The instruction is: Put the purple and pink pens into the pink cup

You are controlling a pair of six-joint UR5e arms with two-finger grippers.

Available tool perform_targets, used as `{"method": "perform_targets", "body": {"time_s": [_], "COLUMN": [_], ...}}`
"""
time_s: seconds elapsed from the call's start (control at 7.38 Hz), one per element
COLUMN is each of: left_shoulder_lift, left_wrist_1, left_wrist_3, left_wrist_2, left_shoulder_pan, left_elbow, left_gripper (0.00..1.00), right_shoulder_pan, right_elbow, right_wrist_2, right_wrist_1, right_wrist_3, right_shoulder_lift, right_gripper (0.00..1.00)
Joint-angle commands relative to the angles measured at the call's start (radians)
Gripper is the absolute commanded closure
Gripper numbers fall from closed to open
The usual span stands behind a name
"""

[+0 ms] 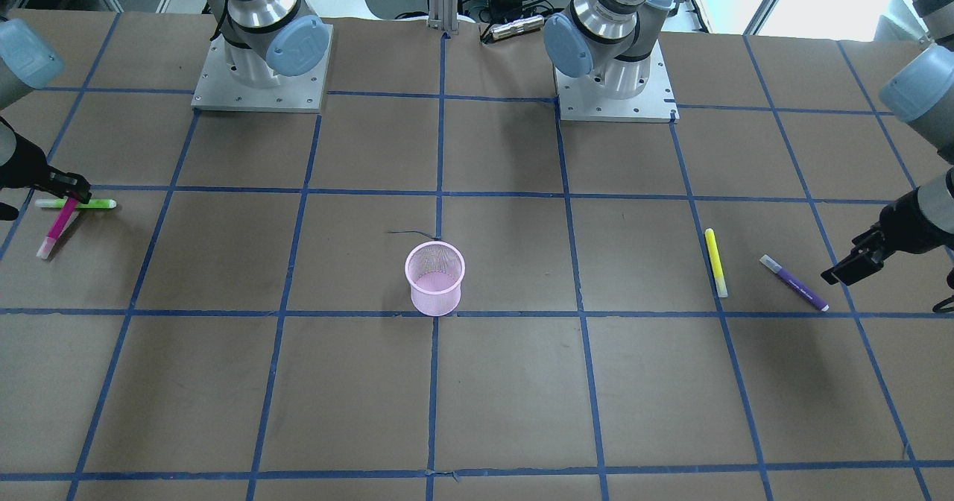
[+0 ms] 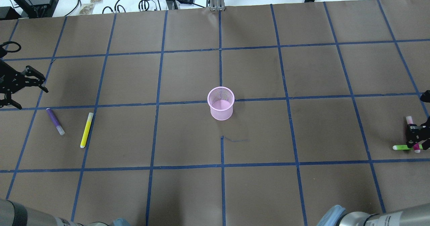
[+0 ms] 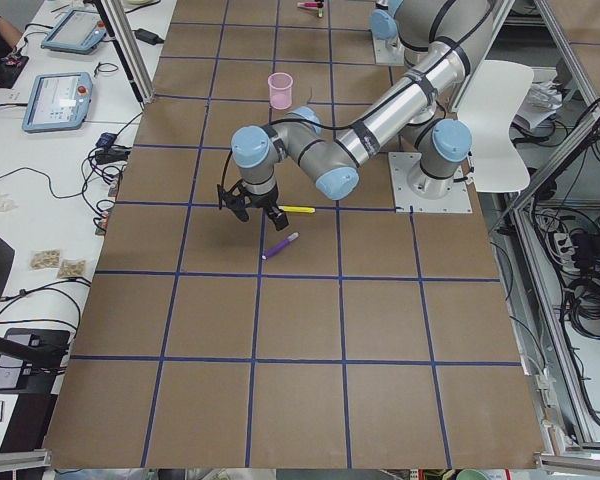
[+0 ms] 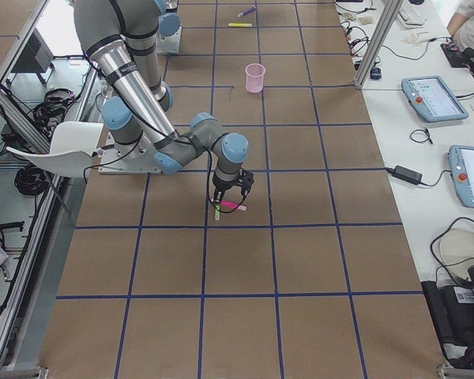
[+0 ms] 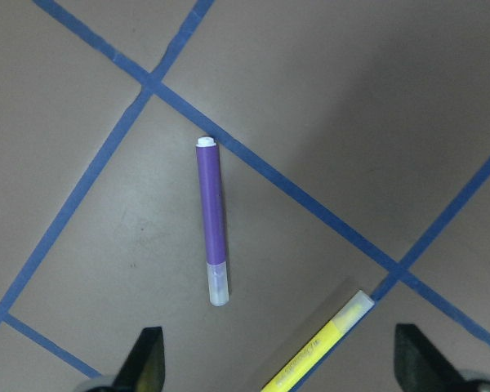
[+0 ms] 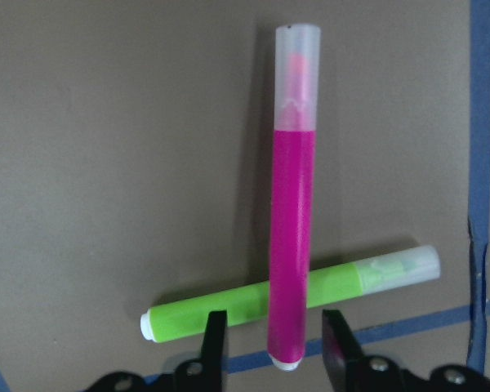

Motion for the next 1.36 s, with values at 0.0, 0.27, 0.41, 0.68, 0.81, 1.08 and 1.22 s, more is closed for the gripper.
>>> {"method": "perform_targets", "body": {"time_s": [0.0,0.27,0.41,0.68,0.81,1.08,1.22], "left_shoulder_lift": [-0.062,-0.129,-0.148,-0.178,-0.192,-0.221,-0.226], "left_wrist_1": [0.086,0.163,0.167,0.167,0.177,0.211,0.211], "left_wrist_3": [0.023,0.026,0.023,0.019,0.016,0.025,0.019], "left_wrist_2": [-0.001,-0.003,-0.004,-0.009,-0.012,-0.012,-0.012], "left_shoulder_pan": [0.049,0.051,0.052,0.052,0.051,0.051,0.051], "left_elbow": [-0.009,-0.009,-0.011,-0.006,-0.003,0.006,0.006], "left_gripper": [0.0,0.0,0.0,0.1,0.1,0.2,0.24], "right_shoulder_pan": [0.0,0.0,0.0,0.0,0.0,0.0,0.0], "right_elbow": [-0.002,0.003,0.004,0.001,0.001,-0.003,-0.005], "right_wrist_2": [-0.001,-0.03,-0.047,-0.047,-0.044,-0.044,-0.046], "right_wrist_1": [0.001,0.001,0.004,0.004,0.003,0.001,0.001], "right_wrist_3": [-0.002,-0.006,-0.011,-0.011,-0.011,-0.011,-0.012], "right_shoulder_lift": [0.005,0.006,0.014,0.014,0.017,0.025,0.025], "right_gripper": [0.5,0.54,0.55,0.58,0.6,0.72,0.8]}}
